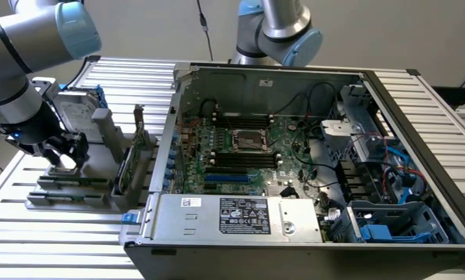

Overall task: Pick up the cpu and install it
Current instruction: 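Pick up the cpu and move it towards the insertion slot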

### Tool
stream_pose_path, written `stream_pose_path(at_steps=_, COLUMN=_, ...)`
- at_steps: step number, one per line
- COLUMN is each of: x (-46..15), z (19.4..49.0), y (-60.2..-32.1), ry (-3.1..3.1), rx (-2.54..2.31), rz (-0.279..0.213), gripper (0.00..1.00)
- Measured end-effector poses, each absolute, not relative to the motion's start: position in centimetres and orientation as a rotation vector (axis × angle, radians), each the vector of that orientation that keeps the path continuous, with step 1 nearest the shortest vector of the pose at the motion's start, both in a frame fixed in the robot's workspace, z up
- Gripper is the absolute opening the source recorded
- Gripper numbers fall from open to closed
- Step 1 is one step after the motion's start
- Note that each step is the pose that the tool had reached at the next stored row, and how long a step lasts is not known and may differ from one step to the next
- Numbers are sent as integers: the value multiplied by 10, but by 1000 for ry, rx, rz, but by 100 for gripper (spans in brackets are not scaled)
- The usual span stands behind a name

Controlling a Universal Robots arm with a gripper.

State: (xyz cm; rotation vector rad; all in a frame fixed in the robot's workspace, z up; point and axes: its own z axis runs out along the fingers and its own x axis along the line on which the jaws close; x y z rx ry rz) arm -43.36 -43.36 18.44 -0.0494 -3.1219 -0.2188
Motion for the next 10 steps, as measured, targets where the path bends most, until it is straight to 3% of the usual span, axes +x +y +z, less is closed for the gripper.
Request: stream_pose_path(at_steps=10, x=-434, z=184, y=-431, ry=-3111, rx=-52, rz=-207, gripper=62)
